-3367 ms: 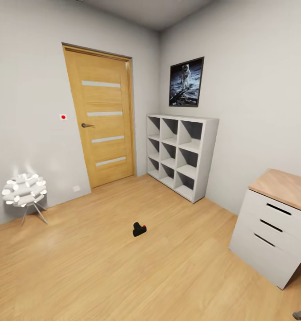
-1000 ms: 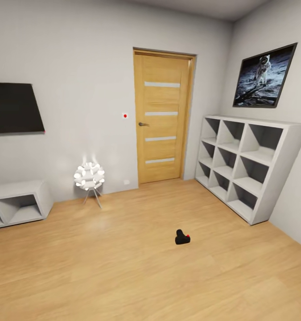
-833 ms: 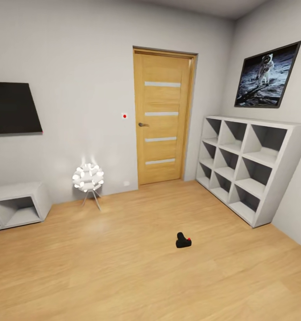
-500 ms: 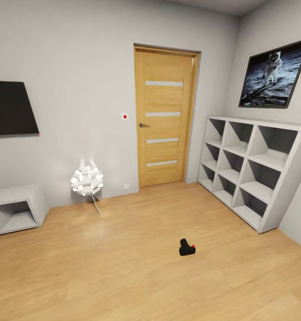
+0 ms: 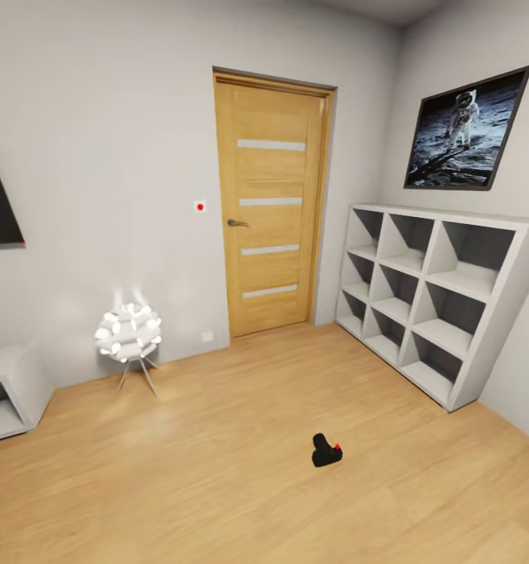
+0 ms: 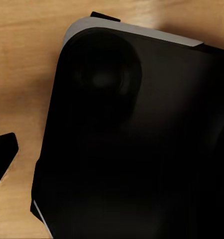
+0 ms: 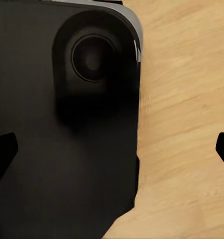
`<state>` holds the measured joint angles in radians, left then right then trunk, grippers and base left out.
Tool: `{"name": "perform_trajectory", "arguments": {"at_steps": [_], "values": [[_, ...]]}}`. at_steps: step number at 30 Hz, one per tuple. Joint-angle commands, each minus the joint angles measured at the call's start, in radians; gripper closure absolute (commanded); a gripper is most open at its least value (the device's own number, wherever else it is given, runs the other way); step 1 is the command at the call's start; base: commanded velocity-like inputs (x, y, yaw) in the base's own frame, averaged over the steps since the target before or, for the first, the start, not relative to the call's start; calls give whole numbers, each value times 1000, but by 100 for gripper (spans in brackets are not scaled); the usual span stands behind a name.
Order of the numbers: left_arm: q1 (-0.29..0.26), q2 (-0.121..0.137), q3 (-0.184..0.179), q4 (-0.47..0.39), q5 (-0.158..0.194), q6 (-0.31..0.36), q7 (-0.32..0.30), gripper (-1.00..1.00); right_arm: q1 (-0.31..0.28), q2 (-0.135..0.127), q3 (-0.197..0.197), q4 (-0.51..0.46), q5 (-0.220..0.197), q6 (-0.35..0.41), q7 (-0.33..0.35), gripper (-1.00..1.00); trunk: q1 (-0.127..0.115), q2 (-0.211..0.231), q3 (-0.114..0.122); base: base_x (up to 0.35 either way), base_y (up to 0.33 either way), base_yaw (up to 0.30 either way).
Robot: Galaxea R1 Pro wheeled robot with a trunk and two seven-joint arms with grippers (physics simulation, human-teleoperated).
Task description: Attach the digital camera to the camera tripod in the bedroom.
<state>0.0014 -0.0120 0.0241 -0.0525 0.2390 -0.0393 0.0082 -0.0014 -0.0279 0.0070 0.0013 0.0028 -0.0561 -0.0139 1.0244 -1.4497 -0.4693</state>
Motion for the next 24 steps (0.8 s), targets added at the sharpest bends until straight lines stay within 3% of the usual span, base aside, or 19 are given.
{"name": "perform_trajectory", "arguments": {"at_steps": [1,24], "values": [[0,0,2,-1,3,-2,1,-100,0,0,1,0,0,-3,-1,-100,1,0,-1,309,202,-244],[0,0,2,0,5,0,1,-100,0,2,1,0,0,-4,-1,-100,1,0,-1,302,217,-252]]}}
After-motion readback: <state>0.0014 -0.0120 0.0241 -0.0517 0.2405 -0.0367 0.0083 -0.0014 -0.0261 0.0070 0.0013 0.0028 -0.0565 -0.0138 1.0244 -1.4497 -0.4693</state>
